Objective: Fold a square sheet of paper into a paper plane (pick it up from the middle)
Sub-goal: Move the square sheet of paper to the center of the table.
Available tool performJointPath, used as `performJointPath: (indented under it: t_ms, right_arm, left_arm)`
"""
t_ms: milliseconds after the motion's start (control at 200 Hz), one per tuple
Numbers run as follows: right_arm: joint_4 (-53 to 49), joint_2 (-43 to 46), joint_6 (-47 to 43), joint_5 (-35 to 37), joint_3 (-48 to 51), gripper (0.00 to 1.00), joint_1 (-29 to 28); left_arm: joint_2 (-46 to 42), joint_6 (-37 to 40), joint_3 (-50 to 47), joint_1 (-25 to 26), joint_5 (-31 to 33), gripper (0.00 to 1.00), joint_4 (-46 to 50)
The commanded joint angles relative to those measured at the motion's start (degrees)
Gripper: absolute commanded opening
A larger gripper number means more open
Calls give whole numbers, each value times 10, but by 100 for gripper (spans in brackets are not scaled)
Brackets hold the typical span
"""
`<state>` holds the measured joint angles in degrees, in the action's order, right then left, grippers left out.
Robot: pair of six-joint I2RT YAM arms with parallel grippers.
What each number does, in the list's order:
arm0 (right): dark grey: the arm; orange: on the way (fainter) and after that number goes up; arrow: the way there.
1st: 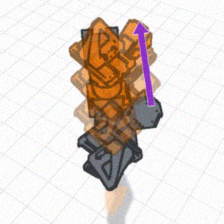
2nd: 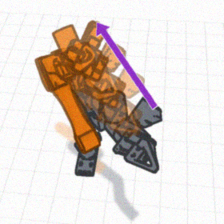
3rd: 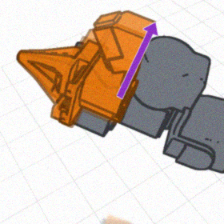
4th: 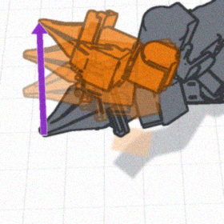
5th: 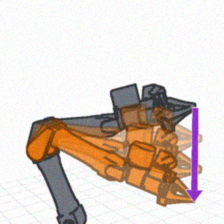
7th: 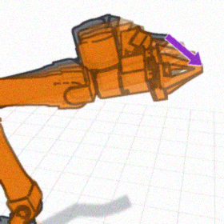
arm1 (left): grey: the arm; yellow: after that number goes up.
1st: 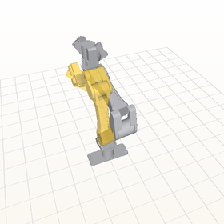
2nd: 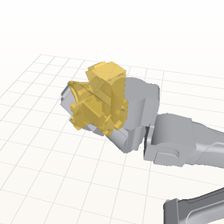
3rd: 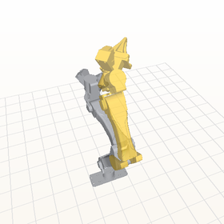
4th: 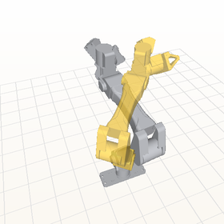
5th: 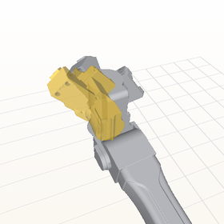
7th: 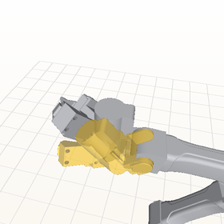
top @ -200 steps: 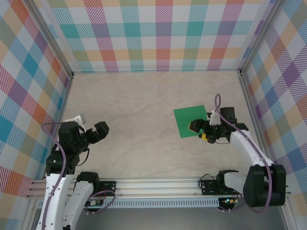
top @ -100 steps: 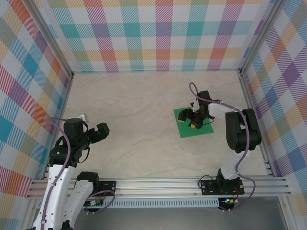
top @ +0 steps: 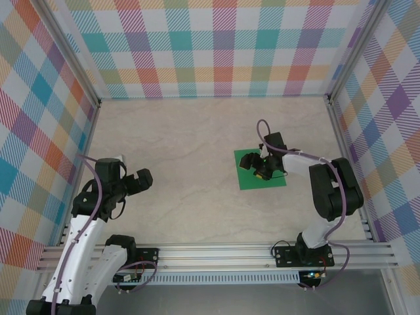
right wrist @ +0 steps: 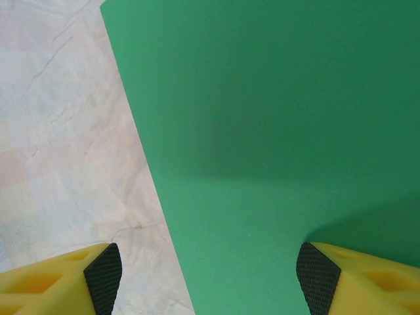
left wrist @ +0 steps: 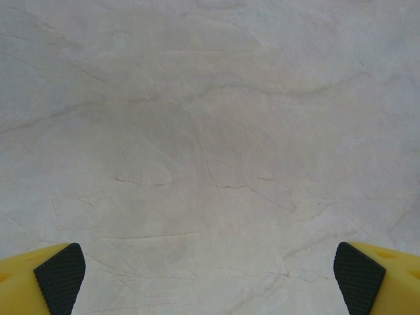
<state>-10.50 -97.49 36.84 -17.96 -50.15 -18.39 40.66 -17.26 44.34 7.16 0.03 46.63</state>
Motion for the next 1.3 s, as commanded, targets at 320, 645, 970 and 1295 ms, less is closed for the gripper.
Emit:
performJointPath:
  t_ms: [320,645,970,1295]
  right_arm:
    - [-142,72,10,14,-16,76,-103]
    - [-243,110,-76,140,-39,79,-26]
    - [-183,74,-41,91,32,78,-3]
    - [-96,103,42,37,123,77,-52]
  left_arm:
    - [-11,-63,-22,12,-145,99,-25]
    - [10,-219,-169,88,-239,97,-241]
    - [65,-253,-173,234,-130,96,-302]
    - [80,-266,-181,245,-117,99,-358]
